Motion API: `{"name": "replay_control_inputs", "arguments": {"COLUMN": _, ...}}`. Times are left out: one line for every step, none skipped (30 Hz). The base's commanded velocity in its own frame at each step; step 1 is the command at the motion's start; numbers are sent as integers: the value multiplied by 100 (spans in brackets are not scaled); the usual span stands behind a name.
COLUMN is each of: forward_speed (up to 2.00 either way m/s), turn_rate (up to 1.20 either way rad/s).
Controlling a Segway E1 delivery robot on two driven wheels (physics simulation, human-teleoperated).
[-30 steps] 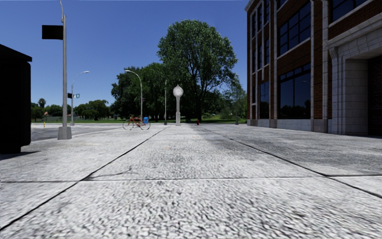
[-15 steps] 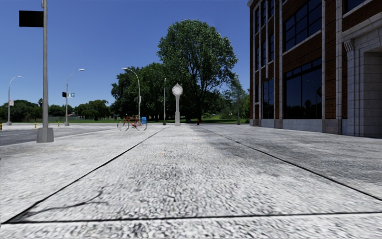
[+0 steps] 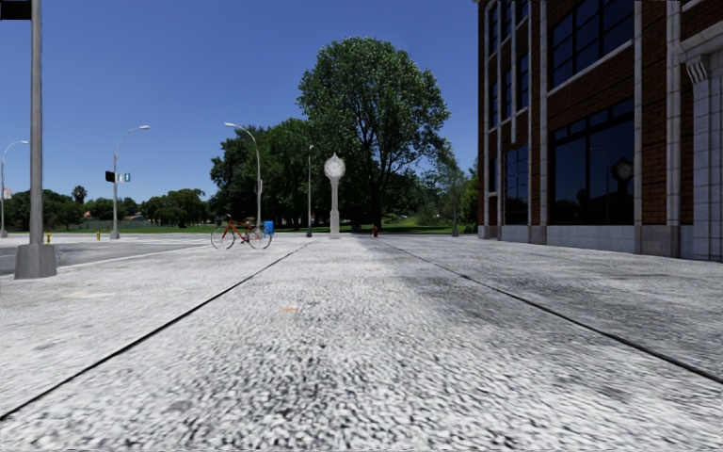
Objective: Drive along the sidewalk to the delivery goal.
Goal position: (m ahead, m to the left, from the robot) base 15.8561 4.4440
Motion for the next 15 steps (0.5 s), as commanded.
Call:
{"name": "replay_control_inputs", "arguments": {"forward_speed": 200, "turn_rate": 0}}
{"name": "replay_control_inputs", "arguments": {"forward_speed": 200, "turn_rate": 0}}
{"name": "replay_control_inputs", "arguments": {"forward_speed": 200, "turn_rate": 0}}
{"name": "replay_control_inputs", "arguments": {"forward_speed": 200, "turn_rate": 0}}
{"name": "replay_control_inputs", "arguments": {"forward_speed": 200, "turn_rate": 0}}
{"name": "replay_control_inputs", "arguments": {"forward_speed": 200, "turn_rate": 0}}
{"name": "replay_control_inputs", "arguments": {"forward_speed": 200, "turn_rate": 0}}
{"name": "replay_control_inputs", "arguments": {"forward_speed": 200, "turn_rate": 0}}
{"name": "replay_control_inputs", "arguments": {"forward_speed": 200, "turn_rate": 0}}
{"name": "replay_control_inputs", "arguments": {"forward_speed": 200, "turn_rate": 0}}
{"name": "replay_control_inputs", "arguments": {"forward_speed": 200, "turn_rate": 0}}
{"name": "replay_control_inputs", "arguments": {"forward_speed": 200, "turn_rate": 0}}
{"name": "replay_control_inputs", "arguments": {"forward_speed": 200, "turn_rate": 0}}
{"name": "replay_control_inputs", "arguments": {"forward_speed": 200, "turn_rate": 0}}
{"name": "replay_control_inputs", "arguments": {"forward_speed": 200, "turn_rate": 0}}
